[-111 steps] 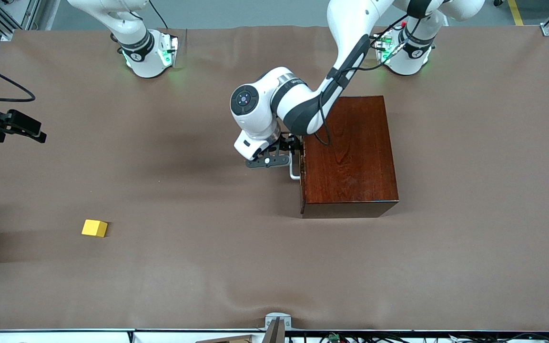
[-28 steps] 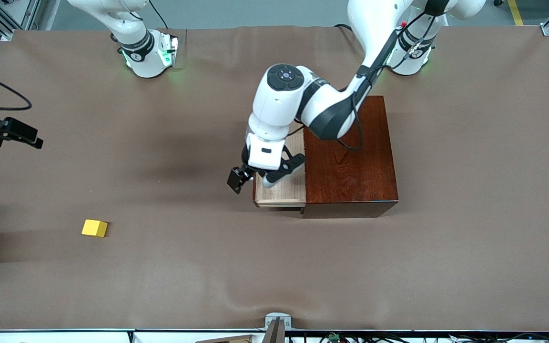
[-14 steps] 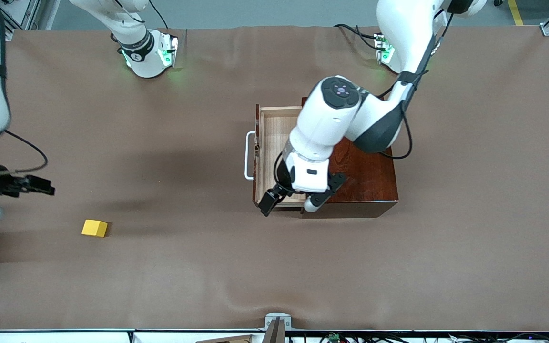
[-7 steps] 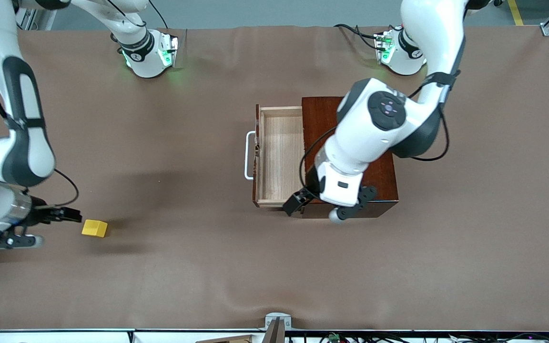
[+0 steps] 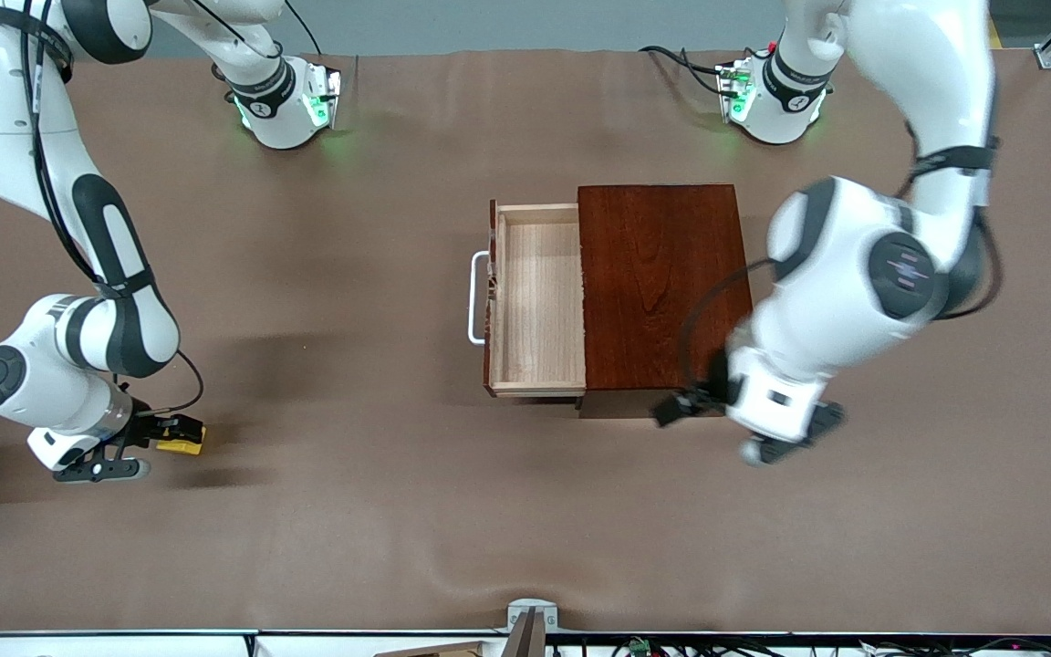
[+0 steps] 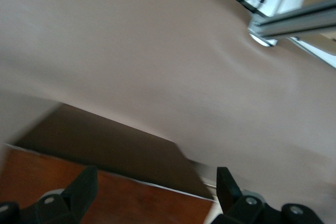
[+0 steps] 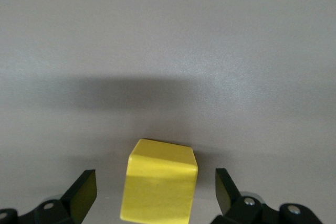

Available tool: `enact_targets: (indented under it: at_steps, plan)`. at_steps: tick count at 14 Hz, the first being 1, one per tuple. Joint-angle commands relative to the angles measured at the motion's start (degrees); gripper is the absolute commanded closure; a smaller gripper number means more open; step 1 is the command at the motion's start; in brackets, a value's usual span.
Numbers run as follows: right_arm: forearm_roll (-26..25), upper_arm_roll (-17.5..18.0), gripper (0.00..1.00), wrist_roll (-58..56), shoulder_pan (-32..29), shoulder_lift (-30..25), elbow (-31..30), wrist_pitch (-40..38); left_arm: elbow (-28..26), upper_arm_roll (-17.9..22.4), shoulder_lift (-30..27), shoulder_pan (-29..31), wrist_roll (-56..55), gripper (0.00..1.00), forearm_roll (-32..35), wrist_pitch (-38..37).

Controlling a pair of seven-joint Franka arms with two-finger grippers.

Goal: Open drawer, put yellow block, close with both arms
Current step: 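Grasp the yellow cube with the right gripper while the left gripper withdraws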

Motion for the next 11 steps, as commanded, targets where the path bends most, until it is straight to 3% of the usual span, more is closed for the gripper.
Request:
enact_targets:
  at_steps: [1, 5, 6, 9, 10, 11]
  plan:
    - [-0.39, 0.25, 0.0, -0.45, -0.51, 0.41, -0.28, 1.51, -1.85, -0.64, -2.3, 4.51, 7.51, 0.0, -0.35, -4.06]
    - [0.67, 0.25, 0.0, 0.61, -0.59, 2.0, -0.19, 1.69, -1.93, -0.11, -2.65, 6.99, 16.13, 0.0, 0.01, -8.55]
    - [0.76, 0.25, 0.32, 1.31, -0.59, 1.91, -0.02, 1.17, -1.94, -0.11, -2.39, 7.69, 17.98, 0.0, 0.71, -9.08]
    - [0.76, 0.25, 0.87, 1.66, -0.16, 1.48, 0.42, 0.81, -2.02, -0.11, -1.08, 9.45, 25.61, 0.0, 5.87, -8.65]
    - [0.76, 0.25, 1.0, 1.58, -0.07, 1.3, 0.94, -0.5, -2.02, -0.11, -0.03, 9.97, 28.17, 0.0, 8.94, -8.21]
    - [0.76, 0.25, 1.0, 1.58, -0.15, 1.12, 2.25, -2.68, -2.02, -0.11, 1.12, 10.33, 30.37, 0.0, 11.84, -7.42]
